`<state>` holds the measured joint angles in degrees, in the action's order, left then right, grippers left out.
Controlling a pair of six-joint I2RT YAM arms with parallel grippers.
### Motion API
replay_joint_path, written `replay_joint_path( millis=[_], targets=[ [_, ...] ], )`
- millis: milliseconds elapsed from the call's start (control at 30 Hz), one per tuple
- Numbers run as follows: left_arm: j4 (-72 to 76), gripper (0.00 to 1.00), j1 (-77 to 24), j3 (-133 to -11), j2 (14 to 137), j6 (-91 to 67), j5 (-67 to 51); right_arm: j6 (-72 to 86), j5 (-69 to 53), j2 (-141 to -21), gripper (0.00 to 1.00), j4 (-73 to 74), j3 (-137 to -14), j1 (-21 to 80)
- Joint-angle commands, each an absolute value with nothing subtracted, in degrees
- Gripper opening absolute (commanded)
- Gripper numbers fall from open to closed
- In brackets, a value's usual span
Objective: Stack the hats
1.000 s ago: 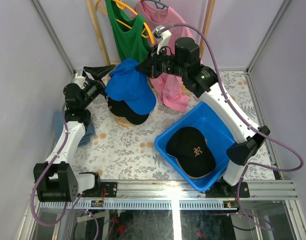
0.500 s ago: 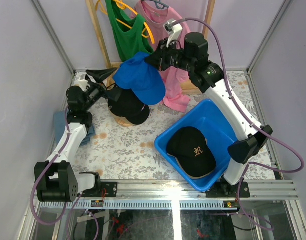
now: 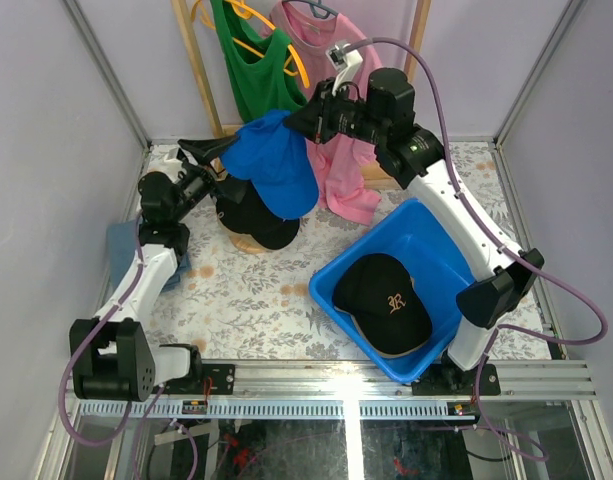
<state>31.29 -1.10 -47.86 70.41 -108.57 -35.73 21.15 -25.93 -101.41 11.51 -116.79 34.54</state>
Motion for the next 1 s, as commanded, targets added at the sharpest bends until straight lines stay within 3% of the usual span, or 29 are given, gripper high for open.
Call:
replay_joint_path(
  millis=[0, 567, 967],
  targets=[
    [36.22, 0.98, -1.56, -50.3, 71.73, -110.59, -34.42, 23.23, -28.95, -96.74, 0.09, 6.57, -114.39, 34.63],
    [37.17, 0.98, -1.7, -52.5, 75.9, -110.83, -32.61, 26.52, -32.41, -90.06, 0.09, 3.55, -103.18, 34.8],
    [43.13, 0.88, -2.37, -52.65, 78.38, -113.32, -31.5, 28.24, -34.72, -90.44, 0.09, 1.42, -99.14, 34.81]
  ],
)
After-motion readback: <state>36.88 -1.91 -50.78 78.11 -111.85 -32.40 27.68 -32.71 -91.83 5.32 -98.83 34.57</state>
